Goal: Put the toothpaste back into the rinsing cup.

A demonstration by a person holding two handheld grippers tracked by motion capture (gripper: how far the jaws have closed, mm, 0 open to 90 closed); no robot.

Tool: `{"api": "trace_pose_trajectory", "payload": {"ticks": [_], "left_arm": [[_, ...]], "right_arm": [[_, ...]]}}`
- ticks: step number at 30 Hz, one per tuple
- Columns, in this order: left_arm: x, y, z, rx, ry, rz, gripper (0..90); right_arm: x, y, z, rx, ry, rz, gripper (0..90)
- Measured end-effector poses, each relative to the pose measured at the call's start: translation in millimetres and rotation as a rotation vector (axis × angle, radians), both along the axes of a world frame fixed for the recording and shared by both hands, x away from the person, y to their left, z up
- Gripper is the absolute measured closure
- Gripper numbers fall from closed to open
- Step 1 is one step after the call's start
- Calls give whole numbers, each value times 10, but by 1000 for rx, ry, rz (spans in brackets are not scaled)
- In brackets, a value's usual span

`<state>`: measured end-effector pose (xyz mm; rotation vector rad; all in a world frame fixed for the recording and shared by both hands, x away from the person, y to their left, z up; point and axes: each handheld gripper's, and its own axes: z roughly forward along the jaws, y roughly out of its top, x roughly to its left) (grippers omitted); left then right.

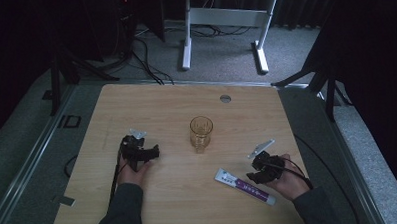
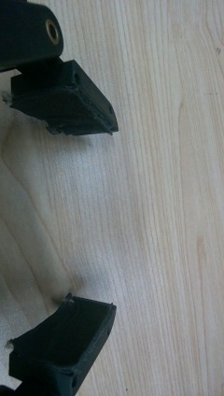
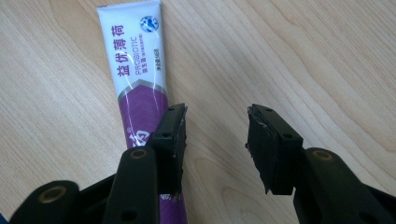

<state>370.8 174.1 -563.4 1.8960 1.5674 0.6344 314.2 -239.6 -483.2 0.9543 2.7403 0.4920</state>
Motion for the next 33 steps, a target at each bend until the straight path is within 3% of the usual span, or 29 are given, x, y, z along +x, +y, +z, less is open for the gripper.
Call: {"api": "trace_pose_trajectory", "payload": {"ticks": [33], "left_arm": [[0, 0, 0, 0, 0, 0, 119]], "right_arm": [[-20, 158, -57, -69, 76, 62, 548]]}}
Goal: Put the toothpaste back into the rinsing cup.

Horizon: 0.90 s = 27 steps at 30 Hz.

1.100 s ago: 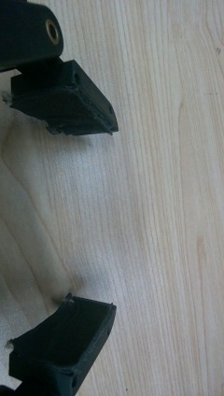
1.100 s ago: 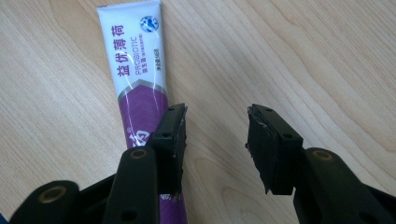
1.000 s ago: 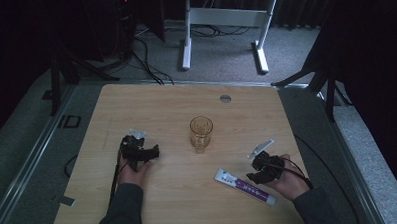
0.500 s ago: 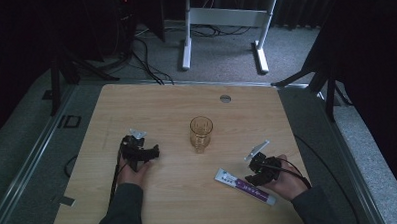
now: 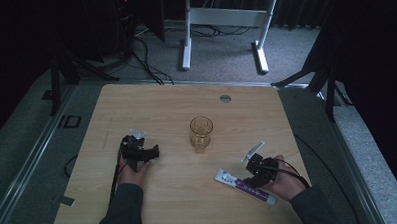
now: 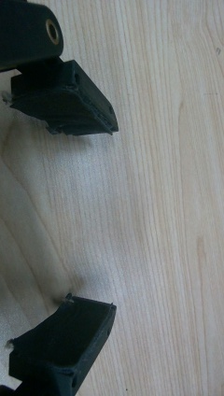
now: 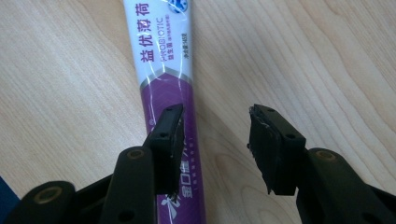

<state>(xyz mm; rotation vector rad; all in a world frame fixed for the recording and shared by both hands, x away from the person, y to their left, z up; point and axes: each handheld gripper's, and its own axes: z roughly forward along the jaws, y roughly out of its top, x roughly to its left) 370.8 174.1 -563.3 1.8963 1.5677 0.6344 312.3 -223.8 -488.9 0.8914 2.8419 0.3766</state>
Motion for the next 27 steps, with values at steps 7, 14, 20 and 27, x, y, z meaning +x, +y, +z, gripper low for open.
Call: {"api": "trace_pose_trajectory", "payload": {"ticks": [7, 14, 20, 27], "left_arm": [[0, 0, 0, 0, 0, 0, 119], [0, 0, 0, 0, 0, 0, 119], [0, 0, 0, 0, 0, 0, 119], [0, 0, 0, 0, 0, 0, 119]], "right_arm": [[-12, 31, -15, -11, 19, 10, 548], [-18, 62, -15, -31, 32, 27, 548], [-19, 107, -34, -57, 52, 50, 545], [-27, 134, -50, -69, 62, 59, 544]]}}
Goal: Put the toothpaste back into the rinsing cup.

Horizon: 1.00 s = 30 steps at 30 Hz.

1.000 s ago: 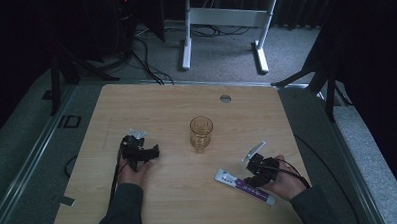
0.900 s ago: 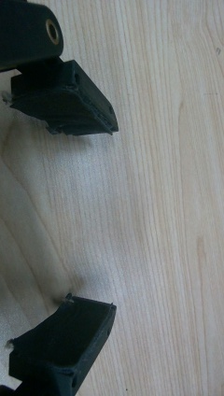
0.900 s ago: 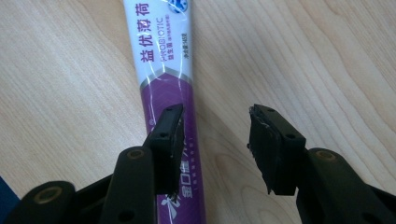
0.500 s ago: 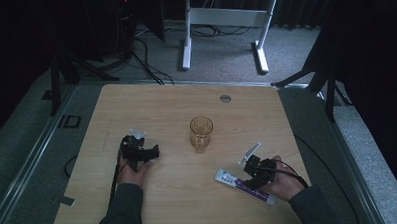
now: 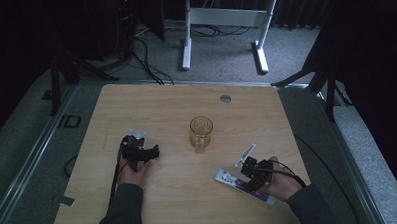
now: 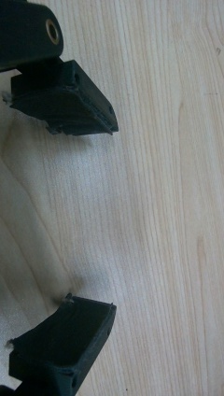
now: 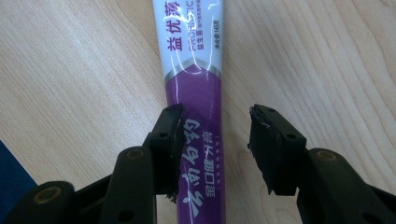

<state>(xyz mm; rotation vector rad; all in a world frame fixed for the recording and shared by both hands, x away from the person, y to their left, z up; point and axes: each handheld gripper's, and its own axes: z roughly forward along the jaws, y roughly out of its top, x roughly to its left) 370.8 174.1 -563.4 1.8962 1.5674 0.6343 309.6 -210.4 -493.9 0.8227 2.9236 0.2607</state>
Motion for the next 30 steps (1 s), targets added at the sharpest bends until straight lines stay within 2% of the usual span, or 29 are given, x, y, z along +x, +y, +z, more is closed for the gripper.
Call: {"api": "trace_pose_trajectory", "payload": {"ticks": [13, 30], "left_arm": [[0, 0, 0, 0, 0, 0, 119], [0, 0, 0, 0, 0, 0, 119]], "right_arm": [[-26, 70, -44, -38, 32, 28, 559], [-27, 95, -144, -74, 65, 27, 566]]}}
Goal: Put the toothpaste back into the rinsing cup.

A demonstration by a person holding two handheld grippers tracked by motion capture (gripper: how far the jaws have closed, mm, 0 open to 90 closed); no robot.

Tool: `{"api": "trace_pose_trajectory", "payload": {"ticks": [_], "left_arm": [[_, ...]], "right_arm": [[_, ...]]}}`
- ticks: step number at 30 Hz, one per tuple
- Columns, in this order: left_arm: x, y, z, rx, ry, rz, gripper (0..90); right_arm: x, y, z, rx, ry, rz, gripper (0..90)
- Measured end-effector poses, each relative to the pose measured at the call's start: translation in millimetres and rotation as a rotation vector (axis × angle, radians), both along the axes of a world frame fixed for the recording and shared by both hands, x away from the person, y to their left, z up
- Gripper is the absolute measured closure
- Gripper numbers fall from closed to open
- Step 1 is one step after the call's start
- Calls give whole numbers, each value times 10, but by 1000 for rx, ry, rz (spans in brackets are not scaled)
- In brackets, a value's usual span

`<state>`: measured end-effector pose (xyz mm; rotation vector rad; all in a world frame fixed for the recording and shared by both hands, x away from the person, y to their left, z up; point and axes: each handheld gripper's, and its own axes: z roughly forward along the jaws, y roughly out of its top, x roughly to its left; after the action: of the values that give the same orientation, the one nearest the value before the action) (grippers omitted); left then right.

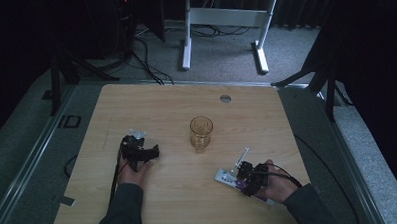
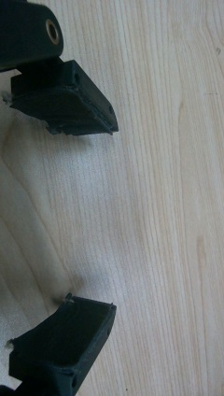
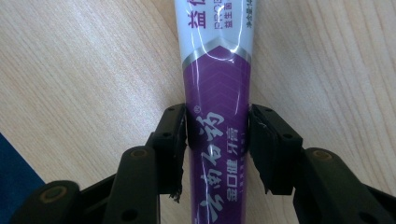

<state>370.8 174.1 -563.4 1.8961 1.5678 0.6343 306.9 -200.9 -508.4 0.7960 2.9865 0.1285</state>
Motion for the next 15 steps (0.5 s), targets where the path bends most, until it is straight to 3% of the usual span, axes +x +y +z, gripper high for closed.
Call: {"api": "trace_pose_trajectory", "payload": {"ticks": [15], "left_arm": [[0, 0, 0, 0, 0, 0, 119]], "right_arm": [[22, 13, -42, -6, 15, -8, 563]]}}
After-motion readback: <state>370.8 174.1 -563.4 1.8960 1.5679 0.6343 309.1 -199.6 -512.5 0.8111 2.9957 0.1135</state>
